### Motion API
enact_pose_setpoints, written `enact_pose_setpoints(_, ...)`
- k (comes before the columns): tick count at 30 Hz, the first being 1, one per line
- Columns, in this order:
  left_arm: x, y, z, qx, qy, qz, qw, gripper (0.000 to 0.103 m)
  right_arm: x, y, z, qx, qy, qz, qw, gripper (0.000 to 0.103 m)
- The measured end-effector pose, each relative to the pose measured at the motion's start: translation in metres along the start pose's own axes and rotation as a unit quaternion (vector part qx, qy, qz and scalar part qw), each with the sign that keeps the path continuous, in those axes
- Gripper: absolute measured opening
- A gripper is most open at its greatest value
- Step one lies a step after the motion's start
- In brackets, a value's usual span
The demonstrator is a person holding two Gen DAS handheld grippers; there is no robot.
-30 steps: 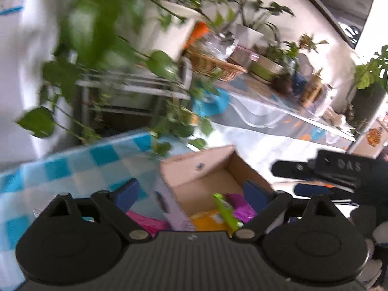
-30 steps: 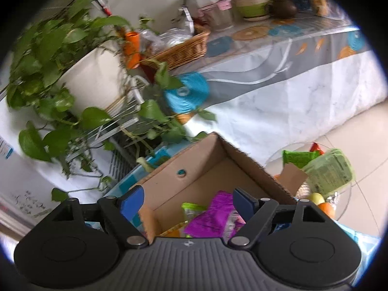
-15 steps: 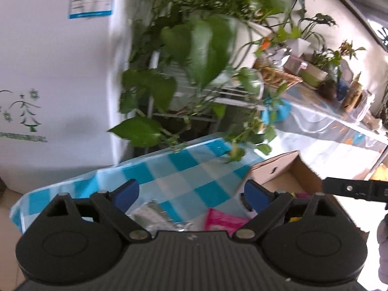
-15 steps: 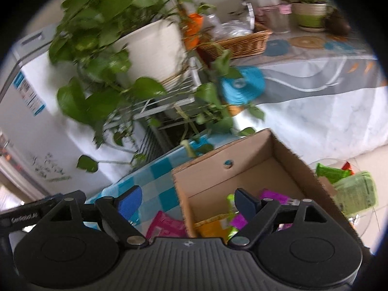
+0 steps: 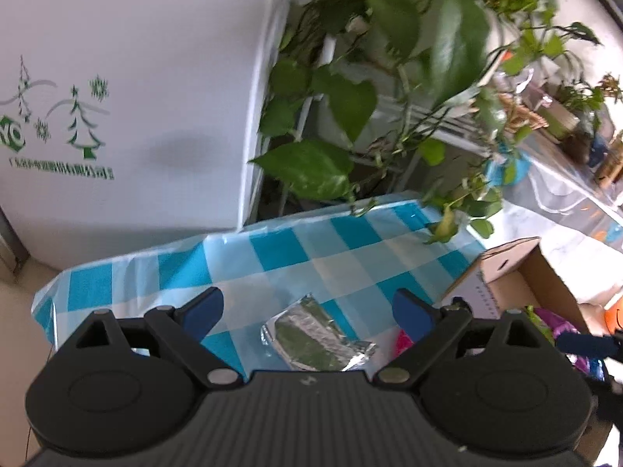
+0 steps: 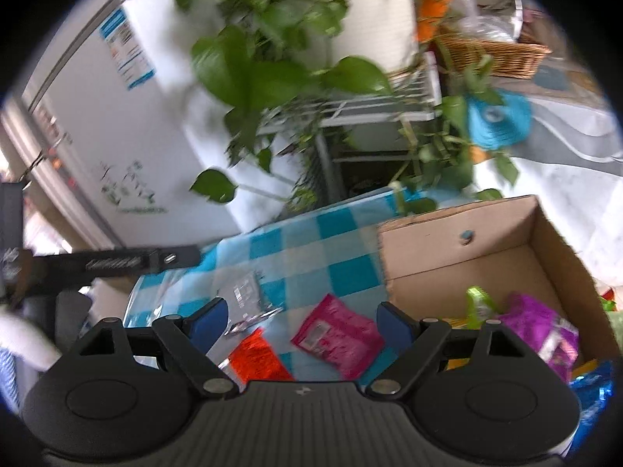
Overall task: Organize snacks
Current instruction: 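Move the left tool to the silver foil packet while the right tool approaches the red bag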
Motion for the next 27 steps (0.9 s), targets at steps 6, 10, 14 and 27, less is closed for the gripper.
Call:
enact_pose_setpoints(6, 0.036, 0.001, -0.012, -0.021, 0.059, 0.001, 0.998, 0.094, 0.016, 0.021, -0.018, -0.049, 0.041, 0.013, 0.998, 0.089)
enact_pose_setpoints(10, 0.056, -0.001, -0.016, -0.044, 0.083, -0.005, 0.9956, 0.093, 0.023, 0.03, -0.03, -0.083, 0.066, 0.007, 0.994, 0.09)
enact_pose_setpoints(14, 0.072, -0.007, -0.017, -0.043, 0.093, 0.003, 0.9947, 0.094, 0.027, 0.035, -0.039, -0.101, 0.08, 0.003, 0.992, 0.091)
enact_pose_setpoints(27, 0.095, 0.004, -0.033, -0.01, 0.131, 0.055, 0.9897, 0.095, 0.064, 0.049, -0.063, -0.135, 0.138, -0.005, 0.981, 0.094)
Point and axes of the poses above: each gripper's, at about its wrist camera, not at the fingertips, and x roughly the way its jaws point, y to its left, z to its top, the point moved 6 cm from there along x, roughly the way its jaws point, and after that the axes turned 5 degrees about x, right-handed, at the moved point
